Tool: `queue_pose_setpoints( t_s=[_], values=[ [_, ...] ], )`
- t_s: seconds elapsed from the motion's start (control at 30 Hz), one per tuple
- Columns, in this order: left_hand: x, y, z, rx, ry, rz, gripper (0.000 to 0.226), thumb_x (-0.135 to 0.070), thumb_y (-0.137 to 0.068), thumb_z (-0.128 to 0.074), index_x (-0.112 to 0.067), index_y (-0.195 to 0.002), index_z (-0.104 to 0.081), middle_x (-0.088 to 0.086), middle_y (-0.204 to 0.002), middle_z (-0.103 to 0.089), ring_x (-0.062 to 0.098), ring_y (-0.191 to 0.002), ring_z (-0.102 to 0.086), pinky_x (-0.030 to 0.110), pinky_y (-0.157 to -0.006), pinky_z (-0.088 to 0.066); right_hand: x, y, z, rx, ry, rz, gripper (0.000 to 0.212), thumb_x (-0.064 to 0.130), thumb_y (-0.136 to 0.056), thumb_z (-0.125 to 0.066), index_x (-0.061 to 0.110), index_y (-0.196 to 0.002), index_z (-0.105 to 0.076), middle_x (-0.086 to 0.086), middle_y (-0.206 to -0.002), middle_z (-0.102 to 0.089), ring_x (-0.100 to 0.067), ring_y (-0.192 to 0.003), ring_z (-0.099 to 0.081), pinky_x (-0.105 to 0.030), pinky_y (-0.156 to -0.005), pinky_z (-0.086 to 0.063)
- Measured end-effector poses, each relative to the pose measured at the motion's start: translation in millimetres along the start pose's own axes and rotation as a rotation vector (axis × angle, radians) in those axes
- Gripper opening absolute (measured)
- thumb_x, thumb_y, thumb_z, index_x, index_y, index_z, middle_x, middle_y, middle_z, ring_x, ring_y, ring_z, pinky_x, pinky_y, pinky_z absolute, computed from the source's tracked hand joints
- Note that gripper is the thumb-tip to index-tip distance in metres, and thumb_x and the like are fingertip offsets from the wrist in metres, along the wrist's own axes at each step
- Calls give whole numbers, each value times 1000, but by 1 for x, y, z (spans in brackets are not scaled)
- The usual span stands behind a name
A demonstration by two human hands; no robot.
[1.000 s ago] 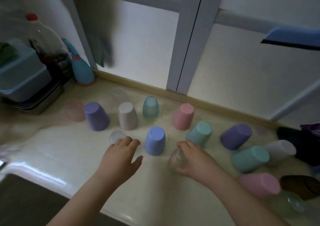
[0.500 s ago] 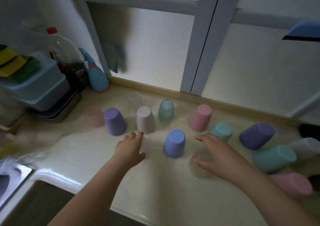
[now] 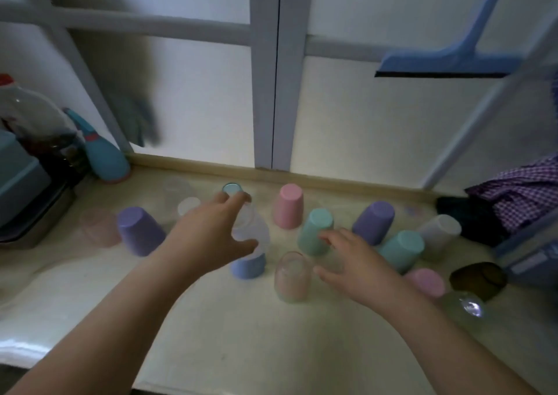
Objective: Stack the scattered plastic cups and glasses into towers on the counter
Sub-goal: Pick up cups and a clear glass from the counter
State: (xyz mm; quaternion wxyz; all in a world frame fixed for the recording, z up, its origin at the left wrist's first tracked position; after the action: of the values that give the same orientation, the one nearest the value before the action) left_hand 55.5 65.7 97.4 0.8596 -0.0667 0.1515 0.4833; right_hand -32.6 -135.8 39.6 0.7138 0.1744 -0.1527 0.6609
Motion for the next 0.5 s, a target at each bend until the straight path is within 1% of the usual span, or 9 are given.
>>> queue_pose_setpoints(
  t_s=[0.07, 0.13, 0.2, 0.27, 0.4, 0.43, 0.5],
  values=[
    [-29, -8, -18, 79, -37, -64, 68, -44, -71, -67, -30, -129, -33, 1, -121, -52, 22, -97, -57, 34, -79, -50, -10, 11, 6, -11, -4, -4, 50, 31, -79, -65, 14, -123, -49, -4, -122, -53, -21, -115, -49, -30, -97, -39],
    [-47, -16, -42, 151, -55, -100, 70, -44, -71, -67, -29, -130, -32, 2, -119, -53, 24, -98, -58, 35, -79, -51, -22, 23, 9, -19, -19, -20, 49, 30, -79, -65, 15, -123, -49, -3, -122, -53, -18, -114, -50, -26, -96, -38],
    [-57, -22, -63, 190, -70, -107, 70, -42, -71, -67, -27, -130, -32, 4, -117, -53, 25, -98, -57, 31, -72, -46, -33, 34, 9, -9, -38, -42, 48, 29, -80, -64, 17, -124, -48, 1, -123, -52, -15, -115, -49, -22, -95, -35],
    [-61, -25, -82, 221, -115, -105, 69, -39, -73, -66, -24, -132, -32, 7, -119, -53, 28, -101, -57, 31, -71, -41, -41, 45, 9, 2, -48, -59, 46, 29, -82, -62, 19, -124, -47, 2, -123, -51, -15, -115, -48, -22, -94, -35],
    [-60, -25, -107, 294, -154, -64, 75, -36, -75, -63, -20, -137, -25, 9, -128, -48, 30, -109, -54, 38, -80, -45, -58, 62, 12, 9, -39, -97, 45, 31, -83, -60, 22, -124, -45, 3, -121, -50, -12, -113, -47, -22, -89, -36],
    [-61, -25, -108, 283, -180, -69, 75, -37, -76, -62, -20, -138, -24, 8, -130, -46, 29, -111, -52, 39, -83, -46, -63, 65, 15, 1, -41, -112, 46, 32, -82, -60, 23, -125, -45, 4, -121, -50, -11, -112, -47, -22, -87, -36],
    [-75, -25, -104, 200, -272, -139, 71, -40, -78, -59, -21, -137, -26, 7, -135, -43, 29, -117, -47, 40, -91, -43, -75, 73, 22, -28, -35, -143, 46, 33, -81, -60, 24, -124, -46, 5, -122, -51, -11, -111, -48, -23, -86, -36]
  ],
)
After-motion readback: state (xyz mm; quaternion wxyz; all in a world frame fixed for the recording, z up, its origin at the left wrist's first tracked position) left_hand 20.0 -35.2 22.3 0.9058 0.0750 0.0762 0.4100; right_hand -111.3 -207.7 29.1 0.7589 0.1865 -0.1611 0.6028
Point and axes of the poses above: each hand's wrist, its own y-axis away from the middle knuckle, its own z-axis out of the back of the hand, x = y × z, the point moved 3 cm from there along -y, towards the middle knuckle
